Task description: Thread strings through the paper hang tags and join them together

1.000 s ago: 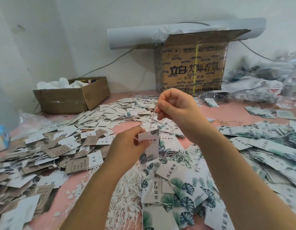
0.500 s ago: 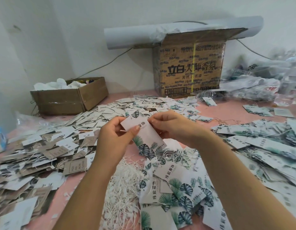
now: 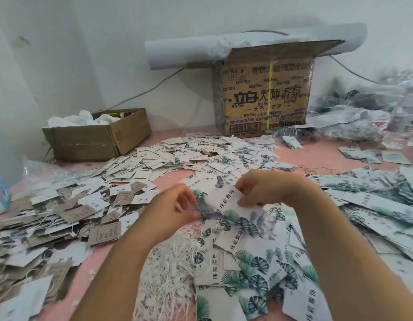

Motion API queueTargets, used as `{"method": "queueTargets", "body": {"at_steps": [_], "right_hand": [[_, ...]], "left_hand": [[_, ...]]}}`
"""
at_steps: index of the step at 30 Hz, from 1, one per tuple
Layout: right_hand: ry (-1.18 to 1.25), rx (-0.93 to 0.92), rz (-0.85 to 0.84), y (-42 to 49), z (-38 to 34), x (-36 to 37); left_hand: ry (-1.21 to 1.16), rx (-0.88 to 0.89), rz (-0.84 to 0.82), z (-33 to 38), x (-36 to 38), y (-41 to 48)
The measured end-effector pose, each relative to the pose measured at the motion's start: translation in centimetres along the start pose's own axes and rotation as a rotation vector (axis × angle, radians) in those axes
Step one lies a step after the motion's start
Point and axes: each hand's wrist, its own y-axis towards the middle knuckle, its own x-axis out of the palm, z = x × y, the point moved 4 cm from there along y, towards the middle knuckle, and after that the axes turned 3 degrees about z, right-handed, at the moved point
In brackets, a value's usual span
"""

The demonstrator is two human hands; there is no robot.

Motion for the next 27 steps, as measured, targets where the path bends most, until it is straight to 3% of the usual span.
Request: {"method": "queueTargets", "body": {"at_steps": [3, 10, 23, 27], "right_hand": [[-0.051, 0.071, -0.066, 0.1, 0.7, 0.3], [-0.215, 0.085, -0.107, 0.8, 0.7, 1.2], [-0.346, 0.147, -0.147, 0.8, 1.0, 1.5], [-0.257, 0.143, -0.018, 1.0, 0.8, 0.9]], "left_hand": [[0.070, 0.012, -0.226, -0.1, 1.1, -0.4], [0.233, -0.023, -0.336, -1.1, 2.0, -0.6], [0.268, -0.019, -0.361, -1.6, 2.6, -0.5], [0.267, -0.014, -0.361, -1.6, 2.7, -0.4]]}}
